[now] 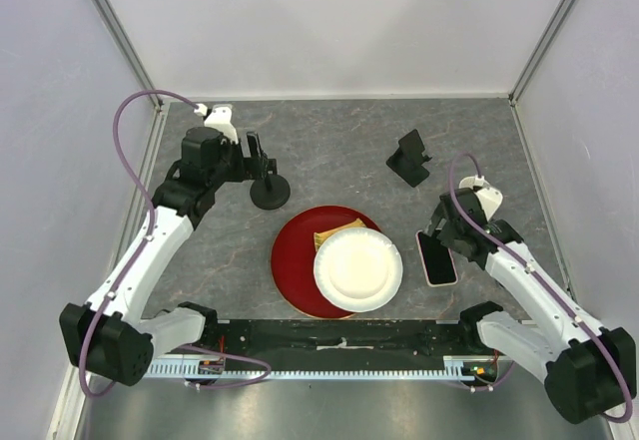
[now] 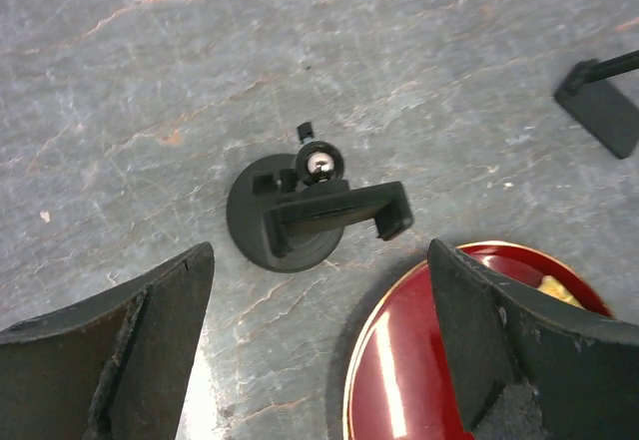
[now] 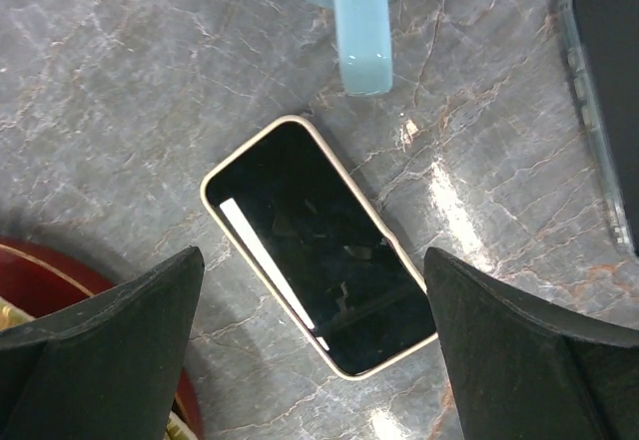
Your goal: Place the phone on the phone stand
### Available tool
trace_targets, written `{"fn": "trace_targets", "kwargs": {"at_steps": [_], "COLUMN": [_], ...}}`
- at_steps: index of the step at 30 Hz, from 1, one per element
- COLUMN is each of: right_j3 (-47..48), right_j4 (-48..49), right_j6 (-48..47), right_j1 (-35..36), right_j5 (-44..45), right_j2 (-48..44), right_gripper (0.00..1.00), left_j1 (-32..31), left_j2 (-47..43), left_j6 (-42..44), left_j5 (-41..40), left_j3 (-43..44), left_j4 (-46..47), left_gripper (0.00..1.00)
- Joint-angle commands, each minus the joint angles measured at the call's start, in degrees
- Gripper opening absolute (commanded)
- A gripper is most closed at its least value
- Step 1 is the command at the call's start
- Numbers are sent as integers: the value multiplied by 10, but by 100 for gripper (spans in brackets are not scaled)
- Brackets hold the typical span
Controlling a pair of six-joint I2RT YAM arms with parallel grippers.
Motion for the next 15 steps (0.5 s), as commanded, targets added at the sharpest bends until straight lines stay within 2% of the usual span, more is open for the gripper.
{"fn": "trace_targets", "kwargs": {"at_steps": [1,8,15], "right_j3": [-34,-76,-145], "right_j4": [58,121,212], "right_j6": [-25,-56,-2], "right_j1": [-54,-68,-74], "right_j5": [-87,-79,-104], "right_j2": [8,28,-53], "right_gripper": [98,98,98], "left_j1": [-1,-1,-1], "left_j2": [-29,-50,-63], "left_j6": [-21,-29,-35], "left_j5": [66,90,104], "left_j3": [-6,-11,-16], "left_j4": [54,68,75], "left_gripper": [93,93,93]}}
